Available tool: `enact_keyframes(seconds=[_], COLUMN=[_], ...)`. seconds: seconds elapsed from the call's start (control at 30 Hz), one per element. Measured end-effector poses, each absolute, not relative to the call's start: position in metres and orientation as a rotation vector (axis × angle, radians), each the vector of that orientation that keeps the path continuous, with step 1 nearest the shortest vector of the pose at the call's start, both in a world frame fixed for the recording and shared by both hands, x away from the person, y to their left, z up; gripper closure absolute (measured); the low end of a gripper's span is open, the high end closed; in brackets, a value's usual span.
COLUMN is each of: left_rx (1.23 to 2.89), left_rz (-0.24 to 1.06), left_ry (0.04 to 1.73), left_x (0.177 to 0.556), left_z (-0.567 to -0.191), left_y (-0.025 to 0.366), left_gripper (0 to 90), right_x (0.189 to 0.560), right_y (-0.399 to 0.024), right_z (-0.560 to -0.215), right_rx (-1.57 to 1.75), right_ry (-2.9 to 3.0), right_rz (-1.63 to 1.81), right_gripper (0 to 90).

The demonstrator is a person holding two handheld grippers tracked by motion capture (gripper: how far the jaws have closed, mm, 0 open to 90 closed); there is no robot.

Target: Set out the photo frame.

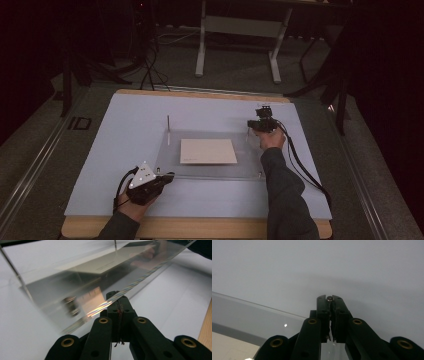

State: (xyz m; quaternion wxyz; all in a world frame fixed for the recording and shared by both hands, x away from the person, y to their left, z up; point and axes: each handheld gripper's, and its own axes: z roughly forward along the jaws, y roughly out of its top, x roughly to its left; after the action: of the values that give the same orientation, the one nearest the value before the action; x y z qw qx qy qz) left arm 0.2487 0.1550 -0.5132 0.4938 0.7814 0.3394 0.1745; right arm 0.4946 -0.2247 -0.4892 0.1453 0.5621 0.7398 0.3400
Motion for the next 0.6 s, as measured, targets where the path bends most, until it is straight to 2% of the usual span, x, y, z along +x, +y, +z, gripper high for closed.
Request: enact_keyframes(seconds=[0.4,0.6], left_rx=[1.918,1.872], left_rz=[0.484,0.514], left_ry=[0.766,0.755], left_x=[0.26,0.268], left_z=[-0.505,-0.497], left_y=[0.13,0.121], left_gripper=[89.7,89.7], right_x=[0.496,0.497], right_y=[-0.229,-0.229], right_z=[-0.489,-0.49], right_rx=[1.585,1.592], right_ry=[2.169,2.166], right_rz=[1.009,1.007], right_gripper=[85.0,83.5])
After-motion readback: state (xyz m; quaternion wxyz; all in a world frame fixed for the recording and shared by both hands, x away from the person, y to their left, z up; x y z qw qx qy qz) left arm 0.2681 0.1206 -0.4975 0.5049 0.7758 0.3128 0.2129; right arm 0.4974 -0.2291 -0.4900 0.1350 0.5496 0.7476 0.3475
